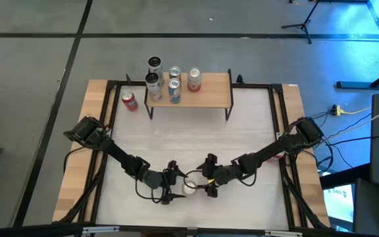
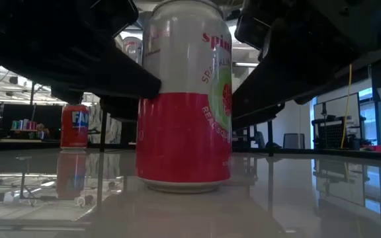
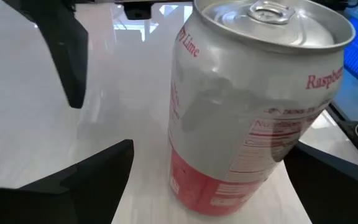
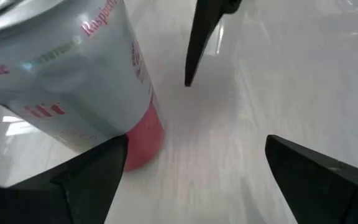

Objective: Place canned beverage on shelf
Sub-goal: Put the pink-white soda can on the shelf

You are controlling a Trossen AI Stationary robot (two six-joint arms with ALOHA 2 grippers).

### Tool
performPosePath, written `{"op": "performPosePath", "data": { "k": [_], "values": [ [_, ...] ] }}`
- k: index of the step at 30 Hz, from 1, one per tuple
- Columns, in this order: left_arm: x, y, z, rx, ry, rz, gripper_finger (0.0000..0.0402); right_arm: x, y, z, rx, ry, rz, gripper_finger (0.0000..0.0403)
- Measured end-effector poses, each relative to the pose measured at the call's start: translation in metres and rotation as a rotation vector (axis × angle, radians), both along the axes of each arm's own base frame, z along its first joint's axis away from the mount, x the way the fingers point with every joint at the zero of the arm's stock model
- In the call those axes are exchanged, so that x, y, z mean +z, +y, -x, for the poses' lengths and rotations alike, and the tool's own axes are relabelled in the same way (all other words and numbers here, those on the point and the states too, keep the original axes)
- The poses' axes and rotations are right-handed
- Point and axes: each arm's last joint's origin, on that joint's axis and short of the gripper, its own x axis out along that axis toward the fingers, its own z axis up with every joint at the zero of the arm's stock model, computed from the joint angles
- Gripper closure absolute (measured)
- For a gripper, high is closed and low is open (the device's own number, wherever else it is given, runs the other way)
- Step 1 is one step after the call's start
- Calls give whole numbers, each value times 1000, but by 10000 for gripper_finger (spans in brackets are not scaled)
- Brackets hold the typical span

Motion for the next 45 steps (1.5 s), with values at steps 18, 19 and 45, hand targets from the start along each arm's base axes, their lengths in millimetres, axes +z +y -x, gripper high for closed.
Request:
{"op": "performPosePath", "data": {
  "k": [18, 19, 45],
  "values": [
    [1, 19, 21, 190, 243, -192, 13, 1, 2, 3, 24, 40, -37, 18],
    [2, 19, 23, 184, 257, -201, 13, 3, 1, 4, 31, 60, -59, 18],
    [7, 11, 26, 120, 239, -230, 13, 36, 4, -9, 49, -297, 40, 18]
  ]
}}
